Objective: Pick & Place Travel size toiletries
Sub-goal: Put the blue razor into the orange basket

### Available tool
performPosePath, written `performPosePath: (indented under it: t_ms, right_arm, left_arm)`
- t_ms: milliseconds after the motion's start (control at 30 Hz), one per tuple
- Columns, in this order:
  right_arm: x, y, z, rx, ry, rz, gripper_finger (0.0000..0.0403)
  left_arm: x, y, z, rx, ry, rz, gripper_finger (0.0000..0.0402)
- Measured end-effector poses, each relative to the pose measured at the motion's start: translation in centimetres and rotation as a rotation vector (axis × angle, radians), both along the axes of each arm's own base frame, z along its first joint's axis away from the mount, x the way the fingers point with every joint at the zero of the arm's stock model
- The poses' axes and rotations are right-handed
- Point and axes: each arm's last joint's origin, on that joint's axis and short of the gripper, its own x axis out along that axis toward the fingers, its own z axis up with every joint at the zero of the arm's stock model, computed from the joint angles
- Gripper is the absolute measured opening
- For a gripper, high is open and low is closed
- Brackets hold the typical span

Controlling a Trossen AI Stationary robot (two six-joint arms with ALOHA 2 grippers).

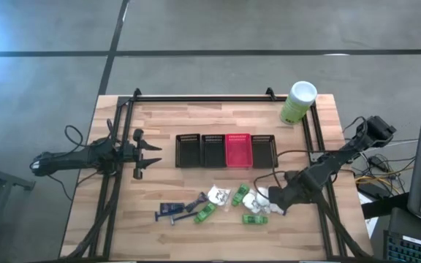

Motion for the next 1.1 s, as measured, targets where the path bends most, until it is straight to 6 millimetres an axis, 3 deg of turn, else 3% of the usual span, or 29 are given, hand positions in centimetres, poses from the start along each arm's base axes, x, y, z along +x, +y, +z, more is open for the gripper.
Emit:
performPosePath:
  t_ms: [233,500,867,1100]
  right_arm:
    - [-1.3,-0.8,-2.2,-0.017,0.090,-0.046,0.0222]
    - [-1.2,-0.7,-4.7,0.042,-0.004,-0.085,0.0195]
    - [-0.9,-0.6,-5.8,0.012,0.030,-0.068,0.0163]
    - [-0.9,-0.6,-5.8,0.011,0.017,-0.016,0.0106]
  left_arm:
    - [0.0,0.0,0.0,0.000,0.000,0.000,0.0177]
    - [0.0,0.0,0.0,0.000,0.000,0.000,0.0177]
    - [0.0,0.0,0.0,0.000,0.000,0.000,0.0177]
    - [0.0,0.0,0.0,0.000,0.000,0.000,0.0177]
